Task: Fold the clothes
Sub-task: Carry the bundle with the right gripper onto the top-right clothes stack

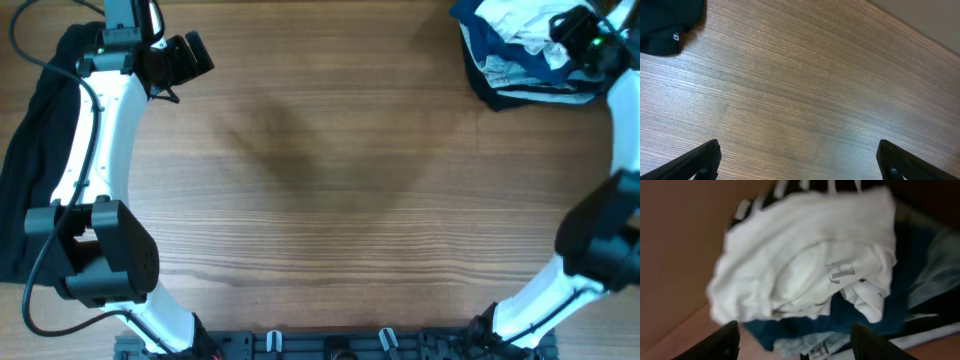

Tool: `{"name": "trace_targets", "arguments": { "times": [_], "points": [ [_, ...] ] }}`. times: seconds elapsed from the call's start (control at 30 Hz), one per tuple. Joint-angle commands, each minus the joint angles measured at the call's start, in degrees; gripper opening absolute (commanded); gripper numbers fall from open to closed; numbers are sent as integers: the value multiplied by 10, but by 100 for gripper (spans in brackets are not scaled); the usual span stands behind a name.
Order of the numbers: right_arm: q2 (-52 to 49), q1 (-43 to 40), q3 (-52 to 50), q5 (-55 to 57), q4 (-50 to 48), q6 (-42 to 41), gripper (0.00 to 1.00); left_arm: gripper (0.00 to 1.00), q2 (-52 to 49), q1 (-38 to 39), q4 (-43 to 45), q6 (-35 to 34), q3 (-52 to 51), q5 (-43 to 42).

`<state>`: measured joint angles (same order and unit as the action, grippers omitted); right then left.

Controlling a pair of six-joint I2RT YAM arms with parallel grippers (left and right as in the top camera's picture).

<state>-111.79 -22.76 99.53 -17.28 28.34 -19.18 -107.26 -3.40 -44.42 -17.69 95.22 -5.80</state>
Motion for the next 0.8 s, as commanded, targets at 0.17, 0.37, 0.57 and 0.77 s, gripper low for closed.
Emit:
{"name": "trace_targets", "arguments": {
  "times": [0.17, 0.37, 0.57, 0.77],
  "points": [
    [-54, 34, 6, 91, -283, 148, 82, 100, -12, -2, 24, 7, 2, 5],
    [-244, 38, 7, 95, -425, 145, 92, 100, -17, -2, 28, 8, 2, 5],
    [-387, 77, 7, 83, -320, 163, 99, 100, -17, -2, 29, 7, 2, 5],
    [-198, 77, 15, 83, -193, 209, 99, 100, -17, -2, 29, 7, 2, 5]
  ]
}}
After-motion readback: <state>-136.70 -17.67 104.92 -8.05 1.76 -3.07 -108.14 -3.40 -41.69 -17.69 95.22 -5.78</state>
